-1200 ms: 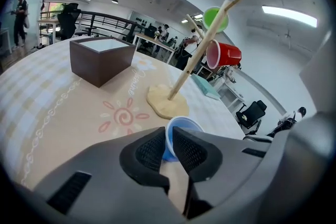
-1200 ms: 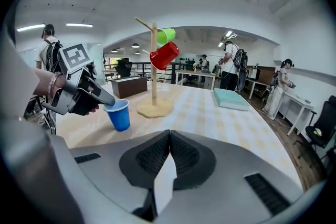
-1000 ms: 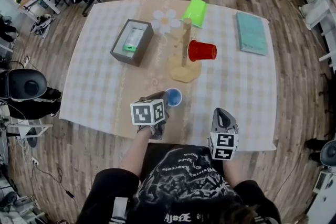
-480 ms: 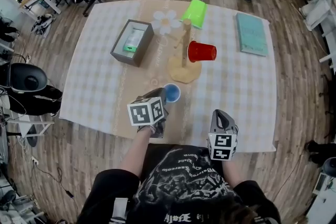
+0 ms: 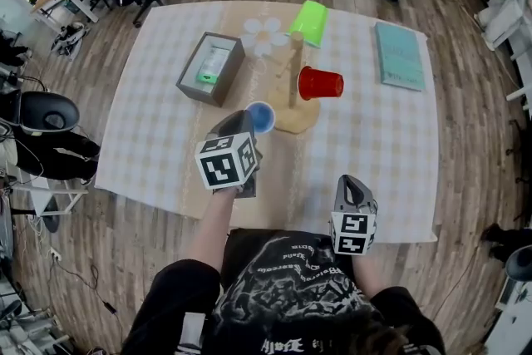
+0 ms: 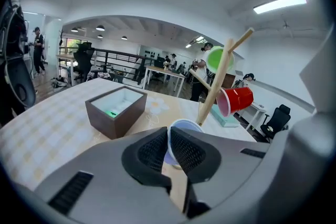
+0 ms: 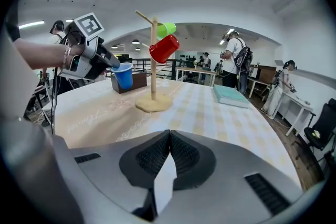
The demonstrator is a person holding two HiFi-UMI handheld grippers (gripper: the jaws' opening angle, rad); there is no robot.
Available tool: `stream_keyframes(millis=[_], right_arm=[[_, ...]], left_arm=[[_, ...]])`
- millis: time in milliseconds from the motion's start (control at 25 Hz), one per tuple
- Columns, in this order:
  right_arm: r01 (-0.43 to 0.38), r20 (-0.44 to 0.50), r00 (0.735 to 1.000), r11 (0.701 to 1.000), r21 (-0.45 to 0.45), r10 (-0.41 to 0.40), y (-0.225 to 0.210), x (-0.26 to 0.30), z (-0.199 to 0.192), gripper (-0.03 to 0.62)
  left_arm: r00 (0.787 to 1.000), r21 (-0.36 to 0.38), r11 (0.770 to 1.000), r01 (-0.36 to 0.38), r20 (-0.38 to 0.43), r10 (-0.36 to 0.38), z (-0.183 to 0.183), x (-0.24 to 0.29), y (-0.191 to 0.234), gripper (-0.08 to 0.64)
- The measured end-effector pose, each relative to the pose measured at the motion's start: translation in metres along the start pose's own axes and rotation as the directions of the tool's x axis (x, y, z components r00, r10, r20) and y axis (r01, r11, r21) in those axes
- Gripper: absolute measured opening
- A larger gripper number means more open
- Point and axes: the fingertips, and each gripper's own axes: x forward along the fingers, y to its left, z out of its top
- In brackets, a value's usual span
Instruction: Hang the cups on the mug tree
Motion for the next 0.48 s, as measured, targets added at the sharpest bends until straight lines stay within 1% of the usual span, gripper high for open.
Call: stream_keyframes(millis=[120, 320, 400, 480], right_arm=[[0.002, 0.000, 1.000, 1.000, 0.003, -0.002, -0.002, 0.000, 0.000, 0.009], [0.012, -0.015, 1.000, 1.000, 0.007, -0.012, -0.004, 0.002, -0.004, 0.009], [0.017, -0.024, 1.000, 1.000, 0.005, -0.017, -0.003, 0.003, -0.005, 0.009], [0.012, -0.018, 1.000, 1.000, -0.003, -0.012, -0.002, 0.005, -0.002, 0.009]], left_arm=[[0.999, 0.008, 1.000, -0.020, 0.051, 0.019, 0.027, 0.001, 0.002, 0.037], [0.990, 0.022, 0.998, -0.064, 0.130, 0.061, 0.066, 0.003, 0.006, 0.037], [0.985, 0.044, 0.995, -0.087, 0.155, 0.079, 0.078, 0.003, 0.005, 0.037], [0.978, 0.082, 0.990, -0.114, 0.185, 0.097, 0.092, 0.003, 0.002, 0.037]])
